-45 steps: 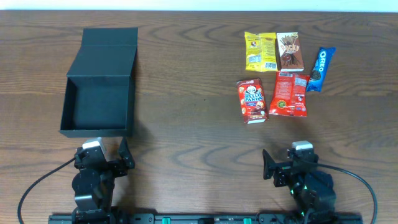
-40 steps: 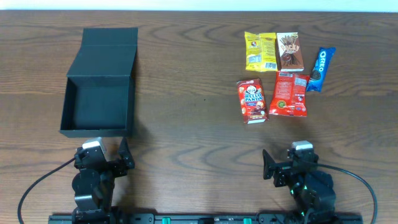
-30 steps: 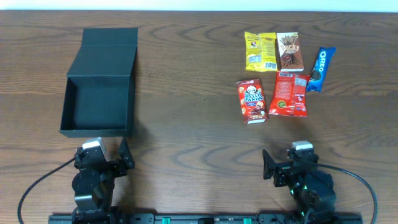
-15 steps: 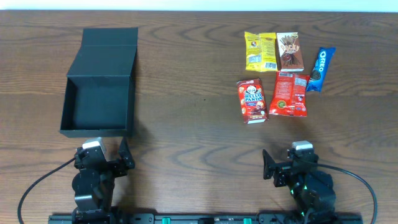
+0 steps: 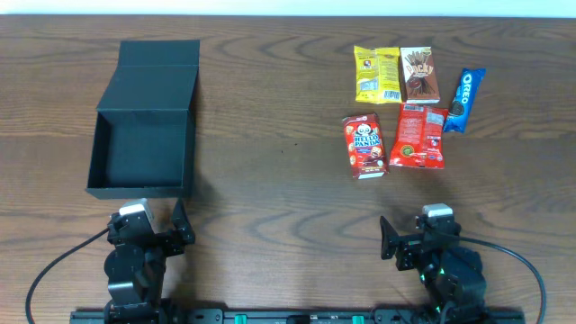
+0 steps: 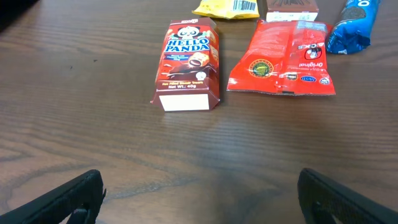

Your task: Pack container

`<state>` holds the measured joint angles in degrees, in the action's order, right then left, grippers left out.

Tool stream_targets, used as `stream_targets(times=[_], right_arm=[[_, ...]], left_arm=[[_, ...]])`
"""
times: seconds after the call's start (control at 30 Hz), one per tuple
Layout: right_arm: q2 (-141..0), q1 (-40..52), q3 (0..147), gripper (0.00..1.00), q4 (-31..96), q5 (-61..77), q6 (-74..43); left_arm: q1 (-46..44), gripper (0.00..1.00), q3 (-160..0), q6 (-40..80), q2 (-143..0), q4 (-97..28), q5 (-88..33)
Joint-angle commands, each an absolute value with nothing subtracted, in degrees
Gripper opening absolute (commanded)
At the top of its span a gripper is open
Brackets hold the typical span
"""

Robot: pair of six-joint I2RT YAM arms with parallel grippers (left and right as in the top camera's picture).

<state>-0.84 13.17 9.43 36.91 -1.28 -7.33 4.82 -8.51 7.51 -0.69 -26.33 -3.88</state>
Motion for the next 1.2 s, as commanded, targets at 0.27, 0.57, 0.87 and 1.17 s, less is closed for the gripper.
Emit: stream_targets(times=[0.27, 0.57, 0.87, 1.17], right_arm=[[-0.3, 12.7, 8.8, 0.99, 36.9, -1.3, -6.8], [-0.3, 12.7, 8.8, 0.99, 36.9, -1.3, -6.8], [-0.3, 12.7, 8.8, 0.99, 36.9, -1.3, -6.8], [-0.3, 12.7, 8.8, 0.99, 36.9, -1.3, -6.8]], left_arm=[[4.9, 0.95, -7.5, 7.5, -0.5, -26.3, -3.6], [4.9, 0.95, -7.5, 8.0, -0.5, -23.0, -5.2], [4.9, 0.95, -8.4, 8.8, -0.6, -20.7, -14.8], [4.9, 0.95, -15.3, 8.8, -6.4, -17.5, -11.3]])
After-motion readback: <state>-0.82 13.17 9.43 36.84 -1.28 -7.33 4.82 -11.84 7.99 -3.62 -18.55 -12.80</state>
